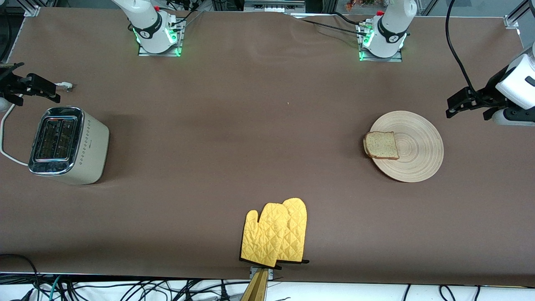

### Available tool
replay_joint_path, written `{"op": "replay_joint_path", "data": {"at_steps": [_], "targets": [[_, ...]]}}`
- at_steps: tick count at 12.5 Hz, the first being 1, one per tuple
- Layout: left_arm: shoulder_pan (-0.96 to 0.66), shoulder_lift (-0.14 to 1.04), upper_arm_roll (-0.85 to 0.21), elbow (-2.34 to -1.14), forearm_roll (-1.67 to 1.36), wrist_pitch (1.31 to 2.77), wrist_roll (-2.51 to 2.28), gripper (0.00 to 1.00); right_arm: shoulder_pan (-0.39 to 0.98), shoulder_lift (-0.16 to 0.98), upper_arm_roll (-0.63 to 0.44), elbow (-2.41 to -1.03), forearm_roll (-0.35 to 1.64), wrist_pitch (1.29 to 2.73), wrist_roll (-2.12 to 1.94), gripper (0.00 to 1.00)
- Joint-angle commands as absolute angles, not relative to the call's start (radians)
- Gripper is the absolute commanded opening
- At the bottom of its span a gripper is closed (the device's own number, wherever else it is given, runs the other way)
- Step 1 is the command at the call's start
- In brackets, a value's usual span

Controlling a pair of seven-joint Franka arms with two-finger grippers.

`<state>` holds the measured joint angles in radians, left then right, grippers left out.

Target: Move plate and put bread in toaster

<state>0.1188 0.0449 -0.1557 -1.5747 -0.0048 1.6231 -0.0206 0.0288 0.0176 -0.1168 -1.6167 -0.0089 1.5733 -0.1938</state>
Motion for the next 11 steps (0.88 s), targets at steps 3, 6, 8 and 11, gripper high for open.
{"op": "replay_joint_path", "data": {"at_steps": [3, 6, 8, 11], "targets": [[0.110, 0.041, -0.156, -1.568, -0.021, 1.623, -0.018, 1.00, 0.026, 0.011, -0.113, -1.621, -0.012, 1.569, -0.192, 1.00], [0.112, 0.041, -0.156, -1.568, -0.021, 1.623, -0.018, 1.00, 0.026, 0.011, -0.112, -1.621, -0.014, 1.569, -0.193, 1.00], [0.110, 0.040, -0.156, -1.568, -0.021, 1.623, -0.017, 1.00, 0.025, 0.011, -0.114, -1.621, -0.012, 1.568, -0.195, 1.00], [0.118, 0.040, -0.156, -1.568, -0.021, 1.621, -0.018, 1.00, 0.026, 0.009, -0.114, -1.621, -0.012, 1.569, -0.195, 1.00]]}}
